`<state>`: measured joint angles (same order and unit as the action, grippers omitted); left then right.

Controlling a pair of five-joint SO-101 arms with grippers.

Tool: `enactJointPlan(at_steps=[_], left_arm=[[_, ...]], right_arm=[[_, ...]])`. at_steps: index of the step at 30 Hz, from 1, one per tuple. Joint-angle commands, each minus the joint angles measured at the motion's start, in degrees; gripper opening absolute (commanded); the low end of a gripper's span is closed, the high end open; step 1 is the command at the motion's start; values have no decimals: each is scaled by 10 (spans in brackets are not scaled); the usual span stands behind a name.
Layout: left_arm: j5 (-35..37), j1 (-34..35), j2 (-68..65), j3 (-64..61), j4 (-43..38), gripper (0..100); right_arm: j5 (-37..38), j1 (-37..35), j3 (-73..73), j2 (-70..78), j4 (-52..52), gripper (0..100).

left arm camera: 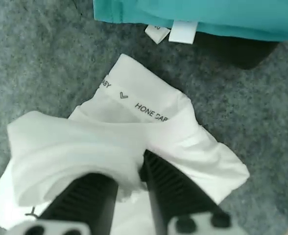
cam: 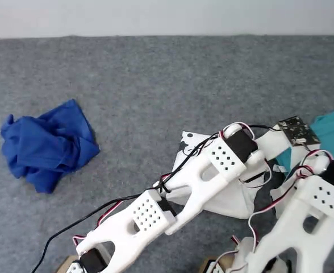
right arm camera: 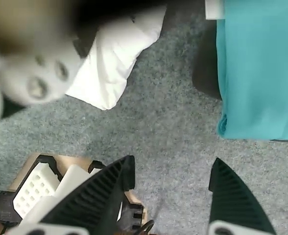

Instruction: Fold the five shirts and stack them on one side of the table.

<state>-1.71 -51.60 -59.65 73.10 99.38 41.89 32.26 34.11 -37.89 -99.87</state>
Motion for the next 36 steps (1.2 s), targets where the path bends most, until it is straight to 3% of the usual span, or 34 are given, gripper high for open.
enactJointPlan(at_steps=[1, 13, 20, 26, 30, 36], left_arm=[[7, -5, 11, 26, 12, 150], [9, 15, 130, 88, 11, 189], [9, 196, 278, 124, 13, 188], [9, 375, 364, 23, 13, 188], [8, 411, 411, -106, 11, 188], [4, 452, 433, -232, 10, 189]], right_arm=[[-5, 3, -14, -12, -15, 252], [-5, 2, -14, -12, -26, 252], [-51, -8, -19, -12, -12, 252], [-119, -188, -57, -5, -5, 252], [-130, -284, -106, 9, -3, 252], [-131, -325, -135, 39, 88, 252]])
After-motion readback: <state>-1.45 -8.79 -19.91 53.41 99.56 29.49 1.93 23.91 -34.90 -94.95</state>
